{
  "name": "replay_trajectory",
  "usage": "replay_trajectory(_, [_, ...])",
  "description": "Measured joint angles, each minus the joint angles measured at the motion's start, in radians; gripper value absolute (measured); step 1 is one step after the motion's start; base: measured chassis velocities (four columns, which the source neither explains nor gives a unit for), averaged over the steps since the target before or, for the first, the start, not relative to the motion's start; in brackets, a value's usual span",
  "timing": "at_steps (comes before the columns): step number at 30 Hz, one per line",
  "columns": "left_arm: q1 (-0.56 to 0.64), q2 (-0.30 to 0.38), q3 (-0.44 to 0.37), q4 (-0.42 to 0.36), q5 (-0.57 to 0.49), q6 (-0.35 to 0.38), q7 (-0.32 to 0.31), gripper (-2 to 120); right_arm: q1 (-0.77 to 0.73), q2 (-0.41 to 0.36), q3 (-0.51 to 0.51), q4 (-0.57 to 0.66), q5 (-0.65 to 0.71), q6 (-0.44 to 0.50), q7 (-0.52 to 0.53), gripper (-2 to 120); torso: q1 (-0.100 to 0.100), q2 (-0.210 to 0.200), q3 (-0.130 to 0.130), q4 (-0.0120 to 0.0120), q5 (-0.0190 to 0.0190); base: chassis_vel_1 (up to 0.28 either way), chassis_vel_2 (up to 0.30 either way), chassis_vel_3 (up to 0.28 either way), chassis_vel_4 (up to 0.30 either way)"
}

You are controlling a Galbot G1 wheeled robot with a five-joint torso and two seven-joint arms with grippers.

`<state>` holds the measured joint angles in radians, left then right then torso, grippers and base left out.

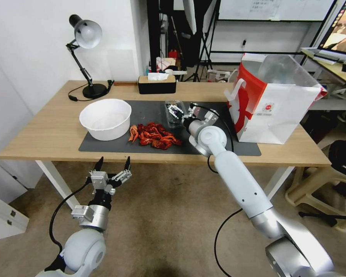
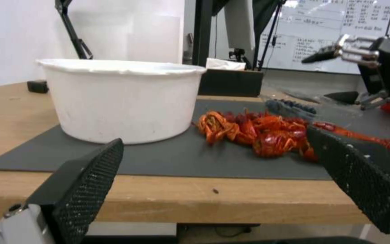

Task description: Close the takeout container lid, then place the container into the takeout bag.

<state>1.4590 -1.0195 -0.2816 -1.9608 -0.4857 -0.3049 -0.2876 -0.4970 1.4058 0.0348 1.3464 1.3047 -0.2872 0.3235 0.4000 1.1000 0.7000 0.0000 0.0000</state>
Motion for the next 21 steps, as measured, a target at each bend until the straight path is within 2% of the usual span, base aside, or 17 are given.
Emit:
replay_trajectory(1, [0.000,0.000,0.000,0.000,0.000,0.000,0.000,100,0.000,0.000,0.000,0.000,0.000,0.000,0.000,76,0.000,0.000,0.000,0.0000,0.0000,0.000,0.000,0.000,0.000])
replay_trajectory(6, [-0.005,0.014,-0.001,-0.012,-0.008,0.000,0.005,100,0.009,-0.002,-0.018,-0.004,-0.088,-0.007,0.054,57,0.000,0.000,0.000,0.0000,0.0000,0.000,0.000,0.000,0.000])
replay_trajectory(7, [-0.005,0.014,-0.001,-0.012,-0.008,0.000,0.005,100,0.009,-0.002,-0.018,-0.004,-0.088,-0.007,0.054,57,0.000,0.000,0.000,0.0000,0.0000,0.000,0.000,0.000,0.000])
replay_trajectory(9, [-0.008,0.021,-0.001,-0.018,-0.015,0.000,0.007,100,0.011,-0.006,-0.027,-0.004,-0.117,-0.017,0.069,44,0.000,0.000,0.000,0.0001,0.0000,0.000,0.000,0.000,0.000])
replay_trajectory(10, [-0.008,0.021,-0.001,-0.018,-0.015,0.000,0.007,100,0.011,-0.006,-0.027,-0.004,-0.117,-0.017,0.069,44,0.000,0.000,0.000,0.0001,0.0000,0.000,0.000,0.000,0.000])
replay_trajectory(13, [-0.013,0.033,0.002,-0.026,-0.021,0.003,0.009,100,0.019,-0.013,-0.042,0.001,-0.151,-0.035,0.099,30,0.000,0.000,0.000,0.0000,0.0000,0.000,0.000,0.000,0.000])
replay_trajectory(15, [-0.014,0.037,0.004,-0.028,-0.024,0.004,0.009,100,0.022,-0.015,-0.047,0.002,-0.159,-0.041,0.105,26,0.000,0.000,0.000,0.0001,0.0000,0.000,0.000,0.000,0.000])
replay_trajectory(16, [-0.018,0.043,0.006,-0.033,-0.031,0.007,0.010,100,0.026,-0.020,-0.054,0.002,-0.172,-0.051,0.113,18,0.000,0.000,0.000,0.0001,0.0001,0.000,0.000,0.000,0.000])
replay_trajectory(18, [-0.020,0.045,0.007,-0.035,-0.034,0.008,0.010,100,0.028,-0.021,-0.057,0.002,-0.176,-0.053,0.114,16,0.000,0.000,0.000,0.0000,0.0000,0.000,0.000,0.000,0.000])
replay_trajectory(21, [-0.037,0.071,0.011,-0.051,-0.069,0.020,0.017,100,0.037,-0.035,-0.078,0.003,-0.211,-0.081,0.118,2,0.000,0.000,0.000,0.0000,0.0000,0.000,0.000,0.000,0.000])
